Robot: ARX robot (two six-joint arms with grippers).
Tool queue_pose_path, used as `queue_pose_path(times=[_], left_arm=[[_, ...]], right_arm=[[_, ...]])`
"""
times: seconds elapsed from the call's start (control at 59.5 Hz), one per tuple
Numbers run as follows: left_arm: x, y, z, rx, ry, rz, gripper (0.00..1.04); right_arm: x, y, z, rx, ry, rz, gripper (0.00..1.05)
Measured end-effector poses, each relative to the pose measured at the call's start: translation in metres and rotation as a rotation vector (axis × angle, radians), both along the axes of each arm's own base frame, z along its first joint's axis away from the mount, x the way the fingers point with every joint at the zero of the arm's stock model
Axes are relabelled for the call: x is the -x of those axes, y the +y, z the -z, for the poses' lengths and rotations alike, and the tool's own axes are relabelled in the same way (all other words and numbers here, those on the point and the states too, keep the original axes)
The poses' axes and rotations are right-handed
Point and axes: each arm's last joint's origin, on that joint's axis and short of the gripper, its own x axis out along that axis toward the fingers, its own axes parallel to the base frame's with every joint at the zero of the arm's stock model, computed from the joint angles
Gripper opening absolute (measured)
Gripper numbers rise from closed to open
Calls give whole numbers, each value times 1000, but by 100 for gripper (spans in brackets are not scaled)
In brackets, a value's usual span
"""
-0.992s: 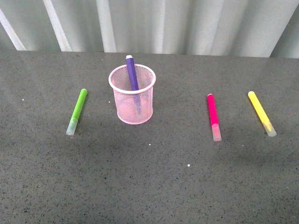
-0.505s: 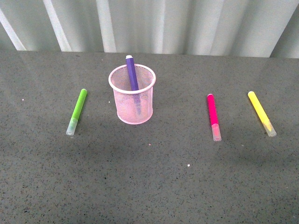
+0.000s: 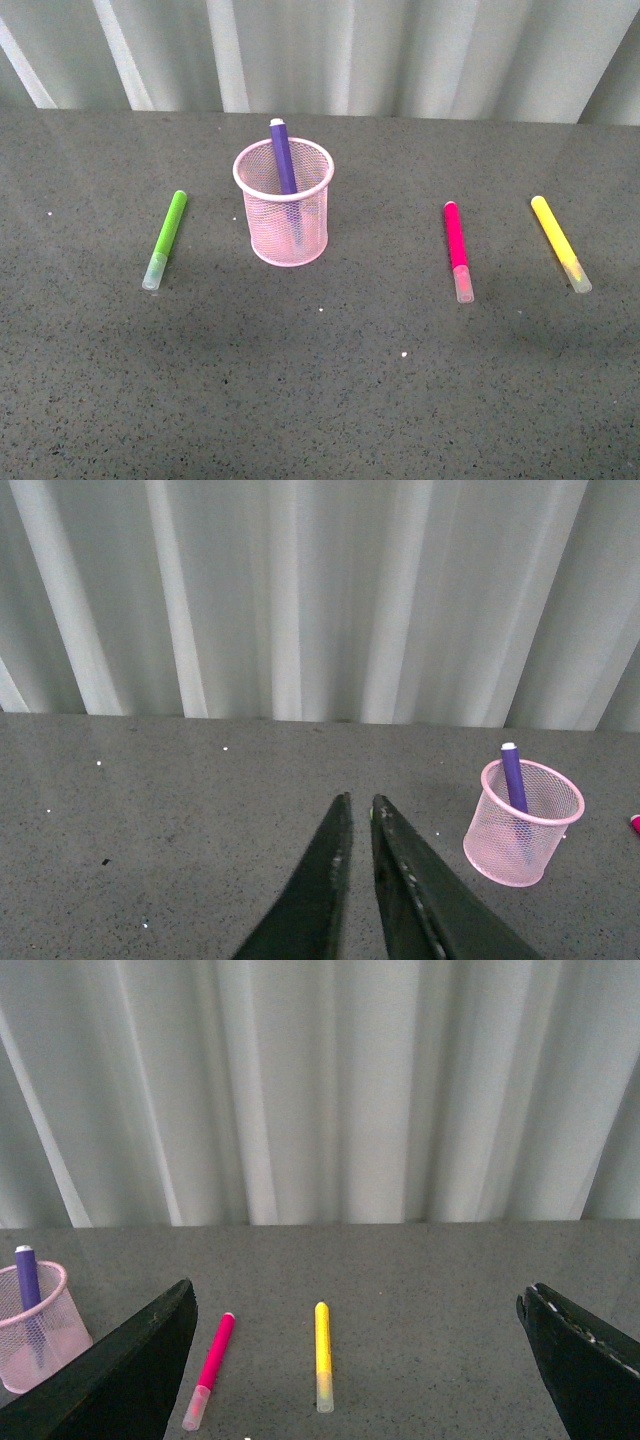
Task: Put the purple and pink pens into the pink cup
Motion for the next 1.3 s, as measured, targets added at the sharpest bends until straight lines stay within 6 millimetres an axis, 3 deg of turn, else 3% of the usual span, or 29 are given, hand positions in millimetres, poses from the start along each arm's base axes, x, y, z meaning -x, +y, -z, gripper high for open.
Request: queue_pose_path(times=[0.202, 0.269, 0.404, 0.572, 0.807, 1.06, 1.295], left_arm=[[0, 0, 0, 0, 0, 0, 63], [0, 0, 0, 0, 0, 0, 77], [0, 0, 0, 0, 0, 0, 99], [0, 0, 0, -1, -1, -1, 98], [0, 0, 0, -1, -1, 0, 98], [0, 0, 0, -1, -1, 0, 98], [0, 0, 0, -1, -1, 0, 98]], right_arm=[[0, 0, 0, -3, 10, 7, 98], [-7, -1, -1, -41, 317, 104, 98], [-48, 5, -7, -23, 554, 22, 98], [-110, 20, 5, 18, 677, -40, 98], [-194, 45, 35, -71, 834, -66, 98], [-244, 68, 58, -133, 892, -87, 98], [-267, 84, 78, -129, 934, -100, 98]])
